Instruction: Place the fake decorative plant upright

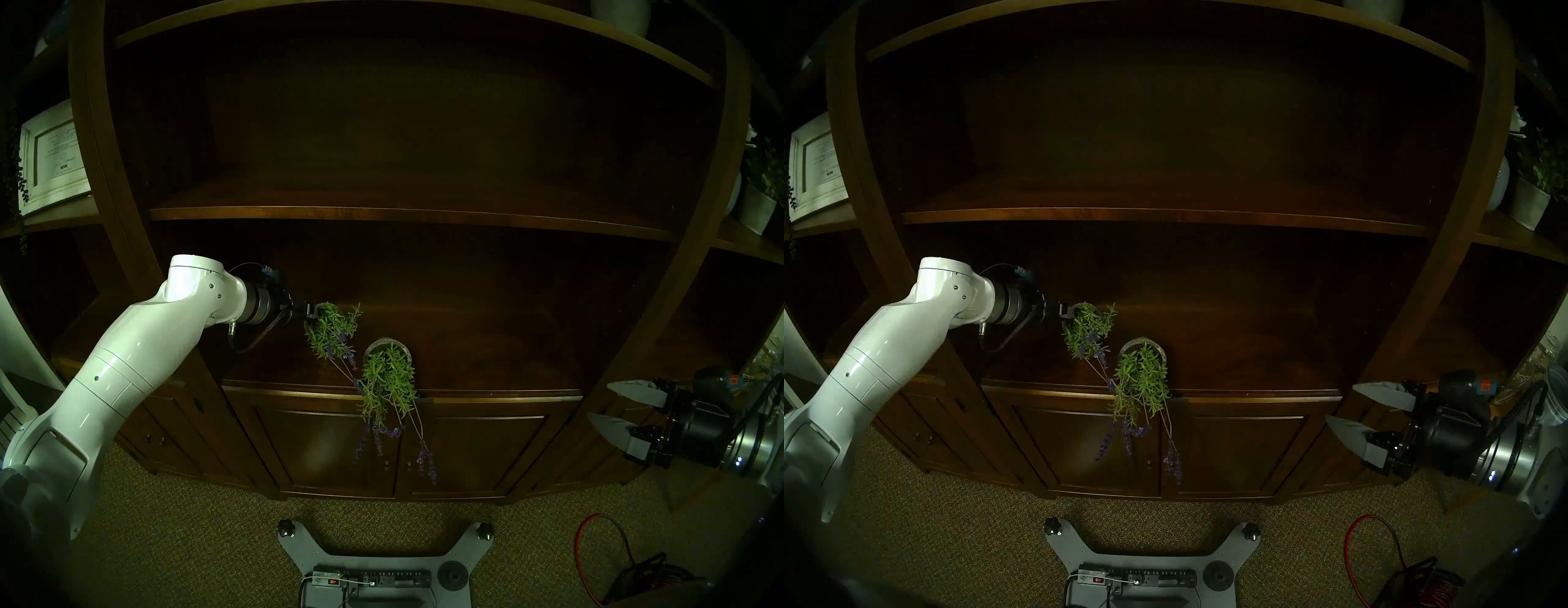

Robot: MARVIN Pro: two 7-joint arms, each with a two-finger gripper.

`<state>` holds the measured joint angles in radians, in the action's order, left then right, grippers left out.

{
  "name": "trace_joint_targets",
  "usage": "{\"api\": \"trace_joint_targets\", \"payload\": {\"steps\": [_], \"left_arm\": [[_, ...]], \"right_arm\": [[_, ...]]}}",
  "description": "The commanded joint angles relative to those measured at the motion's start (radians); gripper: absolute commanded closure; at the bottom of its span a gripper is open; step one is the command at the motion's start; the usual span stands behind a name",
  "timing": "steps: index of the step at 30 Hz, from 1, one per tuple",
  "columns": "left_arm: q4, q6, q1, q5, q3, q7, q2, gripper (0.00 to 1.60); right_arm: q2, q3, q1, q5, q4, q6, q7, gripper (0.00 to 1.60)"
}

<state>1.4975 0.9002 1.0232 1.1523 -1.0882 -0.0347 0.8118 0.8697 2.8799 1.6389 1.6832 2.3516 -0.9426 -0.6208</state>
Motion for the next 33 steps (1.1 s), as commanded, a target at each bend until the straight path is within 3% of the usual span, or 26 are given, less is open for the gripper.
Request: {"api": "trace_joint_targets", "payload": {"steps": [1, 19, 25, 29, 31, 33], "left_arm": [[0.022, -0.023, -0.032, -0.008, -0.014, 0.033, -0.013, 0.56], [0.013, -0.059, -0.021, -0.062, 0.011, 0.067, -0.018, 0.67], [0.004, -0.065, -0.022, -0.073, 0.016, 0.073, -0.012, 0.88], [0.003, -0.065, -0.019, -0.077, 0.015, 0.073, -0.01, 0.87], [0.006, -0.065, -0.016, -0.078, 0.014, 0.073, -0.01, 0.7], [0.008, -0.066, -0.013, -0.08, 0.013, 0.073, -0.009, 0.77]], "right_arm": [[0.0, -0.002, 0.002, -0.002, 0.002, -0.003, -0.001, 0.0], [0.0, -0.002, 0.002, -0.002, 0.002, -0.004, -0.001, 0.0], [0.0, -0.002, 0.002, -0.002, 0.002, -0.004, -0.001, 0.0], [0.0, -0.002, 0.002, -0.002, 0.002, -0.004, -0.001, 0.0], [0.0, -0.002, 0.002, -0.002, 0.002, -0.004, -0.001, 0.0], [0.0, -0.002, 0.002, -0.002, 0.002, -0.004, -0.001, 0.0]]}}
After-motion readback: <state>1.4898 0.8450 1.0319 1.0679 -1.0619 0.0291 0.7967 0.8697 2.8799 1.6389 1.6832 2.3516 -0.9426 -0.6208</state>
